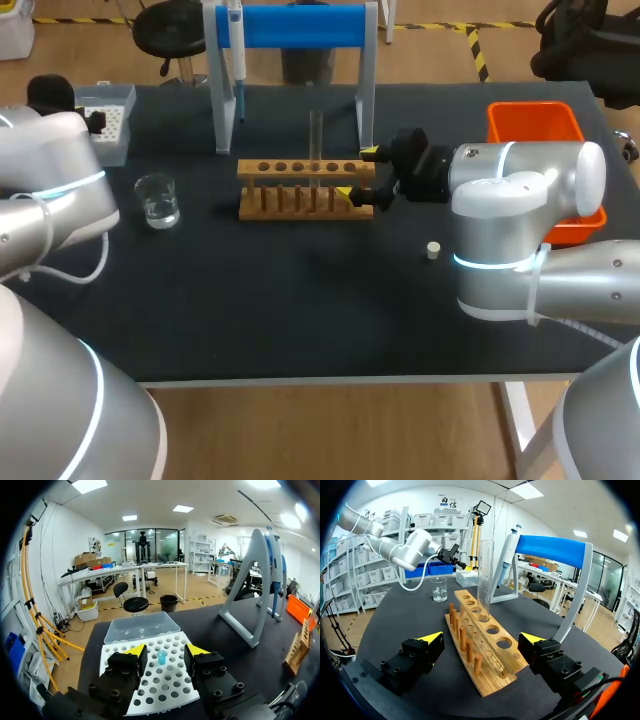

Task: Invert the test tube, pick up the pipette, mount the tip to pipette, aspirate from beaker and dispense into the tube, eject the tip, return the pipette, and cap with the stopper.

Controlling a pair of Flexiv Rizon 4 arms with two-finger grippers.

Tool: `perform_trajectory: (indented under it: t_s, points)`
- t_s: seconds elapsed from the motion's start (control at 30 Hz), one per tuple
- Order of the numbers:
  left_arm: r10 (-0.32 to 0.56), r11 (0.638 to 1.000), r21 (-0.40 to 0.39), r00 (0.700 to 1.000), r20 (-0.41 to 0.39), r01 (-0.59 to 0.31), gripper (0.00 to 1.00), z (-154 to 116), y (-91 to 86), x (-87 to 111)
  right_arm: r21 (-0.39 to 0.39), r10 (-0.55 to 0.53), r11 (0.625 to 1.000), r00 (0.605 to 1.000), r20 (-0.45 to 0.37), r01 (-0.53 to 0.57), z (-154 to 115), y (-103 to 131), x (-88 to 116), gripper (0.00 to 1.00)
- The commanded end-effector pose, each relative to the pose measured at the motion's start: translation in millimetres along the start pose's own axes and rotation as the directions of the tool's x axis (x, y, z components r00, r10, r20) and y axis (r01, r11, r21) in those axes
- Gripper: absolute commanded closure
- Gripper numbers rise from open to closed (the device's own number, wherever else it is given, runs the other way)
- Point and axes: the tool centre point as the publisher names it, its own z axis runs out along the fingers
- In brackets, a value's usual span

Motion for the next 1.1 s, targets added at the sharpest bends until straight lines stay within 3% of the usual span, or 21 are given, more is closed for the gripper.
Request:
perform_trajectory:
  t_s: [0.03, 1.1]
  points:
    - [0.002, 1.0, 0.009, 1.0, 0.0, -0.002, 0.54, 3.0, 3.0, -0.9, -0.003, 0.0, 1.0, 1.0, 0.002, 0.0, 0.6, -0.9, 0.4, 0.0]
    - [0.031, 1.0, -0.005, 0.999, -0.01, -0.031, 0.55, 13.0, -0.1, -4.2, -0.003, 0.0, 1.0, 1.0, 0.002, 0.0, 0.6, -0.9, 0.4, 0.0]
